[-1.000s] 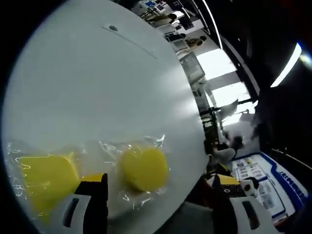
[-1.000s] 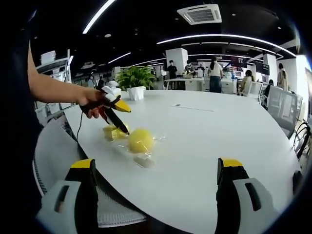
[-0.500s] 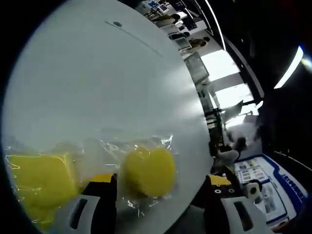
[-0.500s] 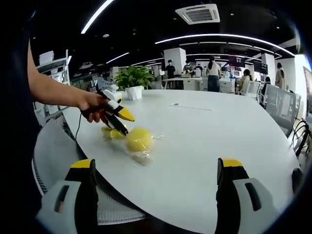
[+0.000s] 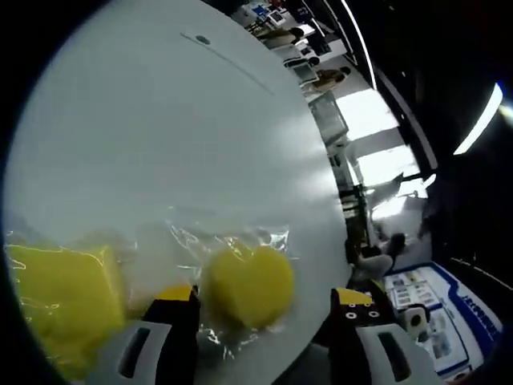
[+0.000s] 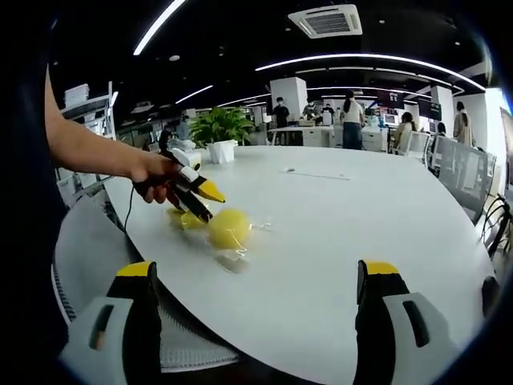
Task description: Compare the silicone blocks by pressing each to a similar depth, holding the contact briefly, and releasing to observe deformation and rebound differences across the visible hardness samples.
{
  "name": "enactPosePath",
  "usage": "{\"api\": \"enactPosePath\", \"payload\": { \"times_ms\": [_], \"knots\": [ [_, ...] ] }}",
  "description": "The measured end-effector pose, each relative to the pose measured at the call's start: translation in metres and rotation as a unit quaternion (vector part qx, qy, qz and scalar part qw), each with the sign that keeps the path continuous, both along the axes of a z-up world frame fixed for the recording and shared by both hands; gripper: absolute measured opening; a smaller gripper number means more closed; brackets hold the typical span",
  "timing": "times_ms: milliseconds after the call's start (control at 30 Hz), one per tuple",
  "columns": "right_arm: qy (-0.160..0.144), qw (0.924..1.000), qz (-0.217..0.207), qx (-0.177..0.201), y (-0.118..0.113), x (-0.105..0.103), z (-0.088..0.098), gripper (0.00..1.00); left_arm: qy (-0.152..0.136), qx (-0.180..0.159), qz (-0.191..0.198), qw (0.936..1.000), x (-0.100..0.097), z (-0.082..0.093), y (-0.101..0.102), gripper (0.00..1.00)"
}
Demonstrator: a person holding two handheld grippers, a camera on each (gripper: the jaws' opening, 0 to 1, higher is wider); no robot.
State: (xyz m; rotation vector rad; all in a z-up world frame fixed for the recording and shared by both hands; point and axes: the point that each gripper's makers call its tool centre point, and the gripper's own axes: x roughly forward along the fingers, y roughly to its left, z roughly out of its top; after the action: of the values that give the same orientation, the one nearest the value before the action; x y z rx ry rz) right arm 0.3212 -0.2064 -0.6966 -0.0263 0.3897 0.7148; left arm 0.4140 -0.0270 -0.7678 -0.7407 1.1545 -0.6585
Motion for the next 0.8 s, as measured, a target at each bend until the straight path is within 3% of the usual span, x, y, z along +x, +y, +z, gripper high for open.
{"api": "enactPosePath", "payload": {
  "times_ms": [33, 100, 500, 567, 600, 733, 800],
  "knots": [
    [0.001, 1.0, 0.0, -0.001, 0.0, 0.0, -0.001, 0.96, -0.004, 0.018, -0.019, 0.9996, -0.004, -0.005, -0.001, 0.65],
    [0.004, 1.0, -0.001, -0.001, -0.001, -0.002, -0.003, 0.96, -0.003, 0.018, -0.02, 0.9996, -0.005, -0.005, -0.007, 0.61],
    [0.01, 0.9999, -0.001, -0.003, 0.0, -0.004, -0.007, 0.96, -0.017, 0.048, 0.024, 0.9984, 0.011, -0.02, -0.009, 0.37],
    [0.009, 1.0, 0.001, -0.003, 0.002, -0.004, -0.007, 0.96, -0.03, 0.069, 0.012, 0.9971, 0.01, -0.026, -0.005, 0.31],
    [0.008, 1.0, 0.001, -0.003, 0.002, -0.004, -0.006, 0.96, -0.027, 0.052, 0.018, 0.9981, 0.01, -0.024, -0.01, 0.31],
    [0.01, 0.9999, 0.0, -0.002, 0.002, -0.004, -0.007, 0.96, -0.044, 0.046, 0.0, 0.998, 0.009, -0.025, -0.016, 0.28],
    [0.012, 0.9999, 0.001, -0.004, 0.002, -0.004, -0.008, 0.96, -0.038, 0.045, -0.007, 0.9983, 0.008, -0.026, -0.018, 0.26]
  ]
}}
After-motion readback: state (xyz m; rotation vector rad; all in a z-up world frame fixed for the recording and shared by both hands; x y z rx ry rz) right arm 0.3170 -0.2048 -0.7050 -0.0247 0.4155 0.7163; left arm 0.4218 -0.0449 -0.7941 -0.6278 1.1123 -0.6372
